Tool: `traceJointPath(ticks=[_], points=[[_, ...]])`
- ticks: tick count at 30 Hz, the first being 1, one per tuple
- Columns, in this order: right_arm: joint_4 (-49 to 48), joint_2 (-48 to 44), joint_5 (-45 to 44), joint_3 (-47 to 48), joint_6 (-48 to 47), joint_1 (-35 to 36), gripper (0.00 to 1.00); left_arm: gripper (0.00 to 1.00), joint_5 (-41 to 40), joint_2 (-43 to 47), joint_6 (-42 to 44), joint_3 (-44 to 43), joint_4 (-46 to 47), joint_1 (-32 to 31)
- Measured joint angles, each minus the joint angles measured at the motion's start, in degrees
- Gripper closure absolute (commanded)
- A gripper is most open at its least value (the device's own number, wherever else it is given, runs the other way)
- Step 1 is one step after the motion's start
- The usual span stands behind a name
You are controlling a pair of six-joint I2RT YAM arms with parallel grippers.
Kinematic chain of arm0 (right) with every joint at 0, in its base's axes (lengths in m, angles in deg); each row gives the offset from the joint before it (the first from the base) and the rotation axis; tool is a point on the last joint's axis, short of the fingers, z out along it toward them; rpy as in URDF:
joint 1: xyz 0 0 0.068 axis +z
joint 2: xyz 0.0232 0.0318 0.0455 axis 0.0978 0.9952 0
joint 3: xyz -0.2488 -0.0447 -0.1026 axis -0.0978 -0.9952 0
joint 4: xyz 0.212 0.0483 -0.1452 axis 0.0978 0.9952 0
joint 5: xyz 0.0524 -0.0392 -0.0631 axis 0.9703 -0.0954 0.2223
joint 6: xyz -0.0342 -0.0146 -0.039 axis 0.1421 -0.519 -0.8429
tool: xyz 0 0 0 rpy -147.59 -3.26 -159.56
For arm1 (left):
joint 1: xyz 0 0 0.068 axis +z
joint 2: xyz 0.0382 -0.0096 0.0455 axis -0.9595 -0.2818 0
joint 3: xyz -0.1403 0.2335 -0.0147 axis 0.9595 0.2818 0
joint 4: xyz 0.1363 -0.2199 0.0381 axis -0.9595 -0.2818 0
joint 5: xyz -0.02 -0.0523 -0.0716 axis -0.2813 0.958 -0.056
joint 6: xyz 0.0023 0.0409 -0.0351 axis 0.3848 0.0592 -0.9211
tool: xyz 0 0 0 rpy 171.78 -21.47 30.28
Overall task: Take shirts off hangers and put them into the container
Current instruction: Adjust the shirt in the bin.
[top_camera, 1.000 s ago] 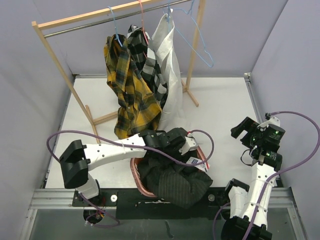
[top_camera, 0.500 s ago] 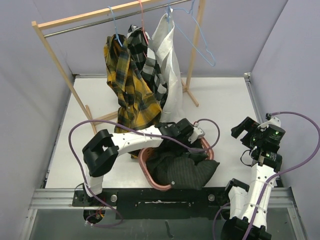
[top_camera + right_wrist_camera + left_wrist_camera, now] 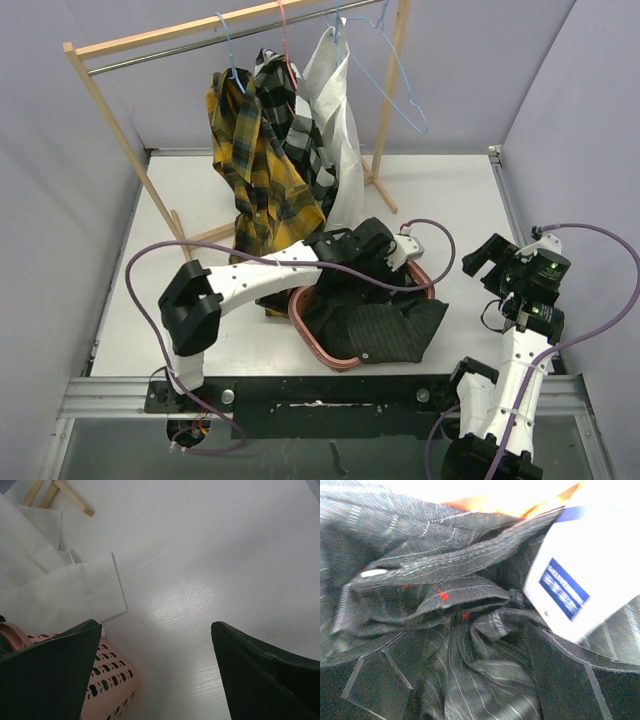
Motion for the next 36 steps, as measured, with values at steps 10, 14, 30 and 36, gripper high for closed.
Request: traceJointPath(ticks=[10, 14, 30, 36], points=[[0.0, 0.0, 0.0, 0.0, 0.0, 0.0, 0.04, 0.28, -1.4, 21.5, 0.7, -0.9, 0.2, -2.5], [0.0, 0.0, 0.0, 0.0, 0.0, 0.0, 0.04, 0.25, -2.9, 27.6, 0.6, -0.8, 0.2, -7.1], [0.0, -4.4, -0.8, -0.8, 1.4, 0.0, 0.03, 0.24, -17.5, 19.0, 3.4, 6.1, -0.5, -21.5], [0.0, -4.2, -0.8, -1.6, 1.4, 0.0, 0.03, 0.25, -20.1, 15.9, 4.4, 6.1, 0.5, -23.8]])
